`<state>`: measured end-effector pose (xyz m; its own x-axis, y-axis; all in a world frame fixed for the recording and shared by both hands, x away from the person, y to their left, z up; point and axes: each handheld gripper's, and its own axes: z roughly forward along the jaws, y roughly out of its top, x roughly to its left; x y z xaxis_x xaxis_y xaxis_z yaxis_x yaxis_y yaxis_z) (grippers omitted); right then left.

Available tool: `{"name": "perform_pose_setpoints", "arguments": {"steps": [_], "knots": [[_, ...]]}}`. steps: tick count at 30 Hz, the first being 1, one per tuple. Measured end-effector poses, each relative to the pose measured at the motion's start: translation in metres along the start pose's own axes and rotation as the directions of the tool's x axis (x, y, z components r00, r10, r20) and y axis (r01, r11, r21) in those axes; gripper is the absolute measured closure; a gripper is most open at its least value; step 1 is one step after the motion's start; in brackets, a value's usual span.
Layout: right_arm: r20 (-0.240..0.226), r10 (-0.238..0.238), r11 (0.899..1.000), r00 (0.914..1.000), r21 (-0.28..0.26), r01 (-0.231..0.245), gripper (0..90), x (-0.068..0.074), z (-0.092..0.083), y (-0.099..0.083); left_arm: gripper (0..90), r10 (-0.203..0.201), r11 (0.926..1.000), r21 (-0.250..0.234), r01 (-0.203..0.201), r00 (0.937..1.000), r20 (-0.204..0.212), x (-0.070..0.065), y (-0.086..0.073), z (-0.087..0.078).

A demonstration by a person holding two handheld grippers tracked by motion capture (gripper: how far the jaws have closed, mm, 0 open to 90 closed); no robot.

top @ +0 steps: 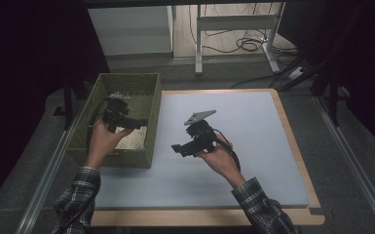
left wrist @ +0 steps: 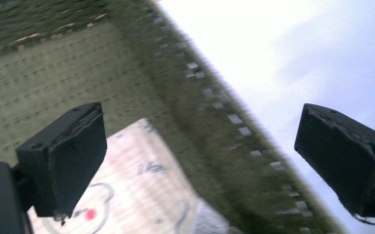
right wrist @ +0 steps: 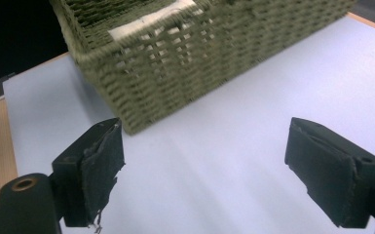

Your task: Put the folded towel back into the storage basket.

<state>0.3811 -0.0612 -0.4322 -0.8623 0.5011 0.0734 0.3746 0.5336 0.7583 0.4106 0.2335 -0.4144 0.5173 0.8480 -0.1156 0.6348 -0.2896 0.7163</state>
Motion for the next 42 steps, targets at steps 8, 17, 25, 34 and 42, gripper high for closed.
{"name": "perform_pose_setpoints", "arguments": {"steps": [8, 17, 25, 34, 42], "knots": [[0.041, -0.008, 1.000, 0.9991, 0.001, 0.008, 11.6, -0.009, -0.022, -0.027, 3.4, 0.076, 0.9970, -0.019, -0.075, 0.9955, 0.056, -0.043, 0.005, 0.008], [0.082, -0.005, 1.000, 0.9966, -0.002, 0.006, 10.0, -0.017, -0.049, -0.061, 3.2, 0.143, 0.9895, -0.039, -0.139, 0.9832, 0.114, -0.087, -0.001, 0.025], [0.107, 0.022, 1.000, 0.9940, -0.013, -0.021, 9.3, -0.026, -0.071, -0.087, 3.2, 0.182, 0.9826, -0.065, -0.174, 0.9711, 0.154, -0.118, -0.006, 0.035], [0.138, 0.049, 0.999, 0.9893, -0.021, -0.046, 8.5, -0.036, -0.093, -0.115, 2.8, 0.226, 0.9735, -0.080, -0.214, 0.9541, 0.196, -0.150, -0.016, 0.050], [0.152, 0.079, 0.997, 0.9852, -0.034, -0.075, 5.9, -0.041, -0.104, -0.137, 2.6, 0.252, 0.9672, -0.092, -0.237, 0.9386, 0.235, -0.167, -0.028, 0.065]]}}
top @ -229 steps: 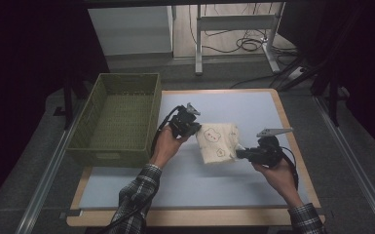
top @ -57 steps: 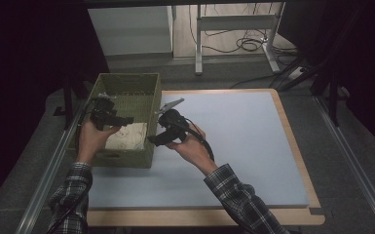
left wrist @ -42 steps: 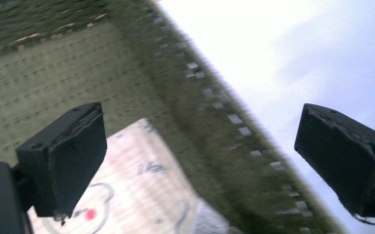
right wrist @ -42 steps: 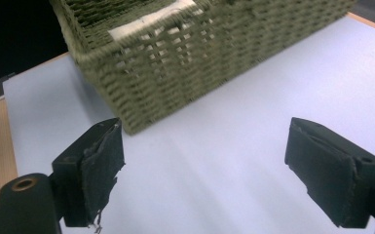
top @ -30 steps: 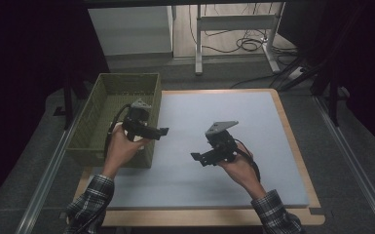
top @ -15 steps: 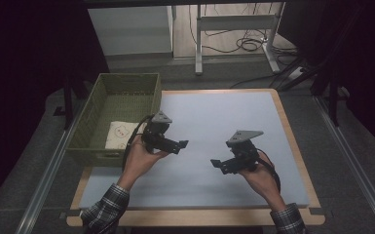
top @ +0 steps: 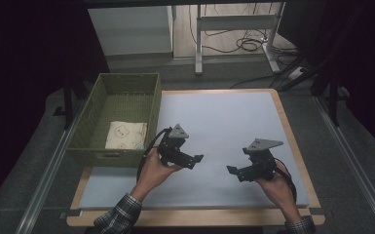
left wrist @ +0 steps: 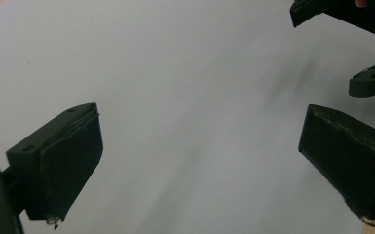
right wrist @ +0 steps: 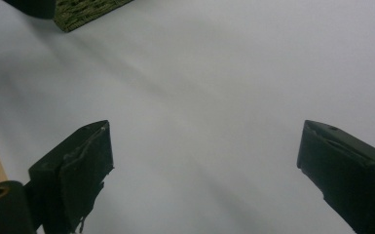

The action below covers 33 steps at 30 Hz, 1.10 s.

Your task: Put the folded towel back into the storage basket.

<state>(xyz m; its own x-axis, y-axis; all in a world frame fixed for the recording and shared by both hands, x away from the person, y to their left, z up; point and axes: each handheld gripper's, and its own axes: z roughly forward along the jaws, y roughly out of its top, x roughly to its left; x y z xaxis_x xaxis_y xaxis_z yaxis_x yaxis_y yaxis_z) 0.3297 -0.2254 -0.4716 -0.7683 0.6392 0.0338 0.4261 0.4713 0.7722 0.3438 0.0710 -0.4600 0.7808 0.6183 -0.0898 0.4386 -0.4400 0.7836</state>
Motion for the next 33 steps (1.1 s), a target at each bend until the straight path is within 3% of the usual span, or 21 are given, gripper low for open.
{"name": "perform_pose_setpoints", "arguments": {"steps": [11, 21, 33], "knots": [[0.010, 0.007, 1.000, 0.9999, -0.011, -0.007, 4.4, -0.003, -0.006, -0.020, 2.4, 0.010, 0.9998, 0.017, -0.010, 1.0000, 0.002, -0.013, -0.023, 0.017], [0.003, 0.021, 1.000, 0.9998, -0.008, -0.021, 4.4, -0.004, -0.004, -0.042, 2.3, -0.014, 0.9998, 0.014, 0.014, 0.9999, 0.005, -0.017, -0.046, 0.021], [0.018, -0.006, 0.999, 0.9998, 0.042, 0.006, 4.4, 0.000, 0.012, -0.060, 1.9, -0.023, 0.9970, 0.072, 0.026, 0.9984, -0.052, -0.015, -0.079, 0.025]]}}
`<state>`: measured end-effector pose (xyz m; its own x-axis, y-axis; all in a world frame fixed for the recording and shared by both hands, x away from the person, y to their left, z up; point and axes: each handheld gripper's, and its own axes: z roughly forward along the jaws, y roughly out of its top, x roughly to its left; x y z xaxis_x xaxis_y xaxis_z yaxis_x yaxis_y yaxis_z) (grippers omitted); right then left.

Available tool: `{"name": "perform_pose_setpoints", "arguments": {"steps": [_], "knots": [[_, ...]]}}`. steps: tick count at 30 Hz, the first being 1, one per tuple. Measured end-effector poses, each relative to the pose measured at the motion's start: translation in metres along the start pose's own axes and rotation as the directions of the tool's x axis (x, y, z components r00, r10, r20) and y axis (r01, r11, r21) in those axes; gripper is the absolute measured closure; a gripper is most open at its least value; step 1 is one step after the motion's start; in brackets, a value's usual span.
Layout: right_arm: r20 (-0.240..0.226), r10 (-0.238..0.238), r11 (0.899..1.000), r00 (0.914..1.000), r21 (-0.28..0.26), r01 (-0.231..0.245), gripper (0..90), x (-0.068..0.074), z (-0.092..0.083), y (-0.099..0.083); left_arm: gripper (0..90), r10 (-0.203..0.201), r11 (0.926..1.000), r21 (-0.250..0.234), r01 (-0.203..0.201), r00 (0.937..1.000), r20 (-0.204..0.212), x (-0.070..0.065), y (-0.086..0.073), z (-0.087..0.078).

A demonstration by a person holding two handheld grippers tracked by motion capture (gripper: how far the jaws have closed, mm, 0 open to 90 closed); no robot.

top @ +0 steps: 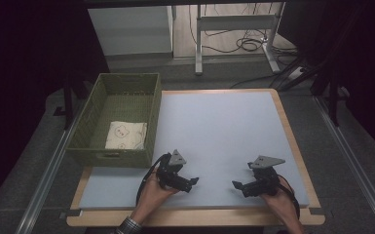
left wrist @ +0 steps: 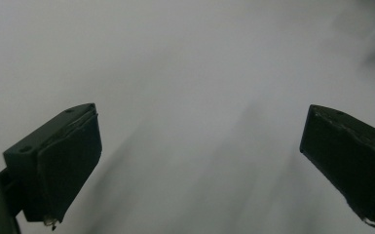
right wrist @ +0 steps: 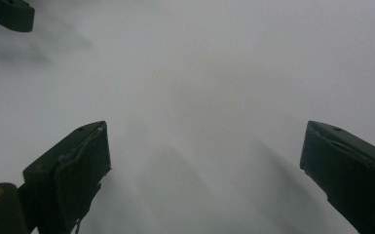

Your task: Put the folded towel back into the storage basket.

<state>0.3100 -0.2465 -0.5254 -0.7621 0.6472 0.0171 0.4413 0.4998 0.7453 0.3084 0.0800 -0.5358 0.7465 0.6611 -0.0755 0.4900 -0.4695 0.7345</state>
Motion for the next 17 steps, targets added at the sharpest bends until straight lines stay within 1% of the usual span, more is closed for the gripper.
{"name": "perform_pose_setpoints", "arguments": {"steps": [2, 5, 6, 9, 11, 13, 17], "knots": [[0.004, -0.010, 1.000, 0.9999, 0.013, 0.010, 4.4, 0.001, 0.003, -0.001, 1.9, -0.008, 0.9999, 0.007, 0.008, 1.0000, -0.005, 0.002, -0.004, 0.000], [0.004, -0.018, 0.999, 0.9998, 0.031, 0.018, 4.5, 0.003, 0.008, -0.002, 1.9, -0.011, 0.9996, 0.027, 0.012, 0.9996, -0.024, 0.004, -0.011, 0.000], [0.013, -0.026, 0.999, 0.9996, 0.037, 0.026, 4.4, 0.004, 0.008, -0.002, 1.9, -0.011, 0.9993, 0.034, 0.012, 0.9994, -0.032, 0.005, -0.013, 0.000], [0.027, -0.044, 0.998, 0.9987, 0.053, 0.043, 4.5, 0.006, 0.010, -0.002, 2.1, -0.028, 0.9989, 0.038, 0.029, 0.9992, -0.030, 0.006, -0.014, -0.001], [0.035, -0.056, 0.997, 0.9979, 0.063, 0.053, 4.4, 0.008, 0.011, -0.002, 1.8, -0.016, 0.9987, 0.048, 0.018, 0.9991, -0.038, 0.005, -0.014, 0.000], [0.032, -0.052, 0.997, 0.9982, 0.061, 0.050, 4.4, 0.007, 0.011, -0.002, 0.9, 0.006, 0.9981, 0.061, -0.002, 0.9985, -0.055, 0.003, -0.013, 0.002], [0.032, -0.051, 0.997, 0.9982, 0.062, 0.049, 4.4, 0.008, 0.011, -0.002, 1.0, 0.000, 0.9985, 0.055, 0.002, 0.9987, -0.052, 0.003, -0.014, 0.002]]}}
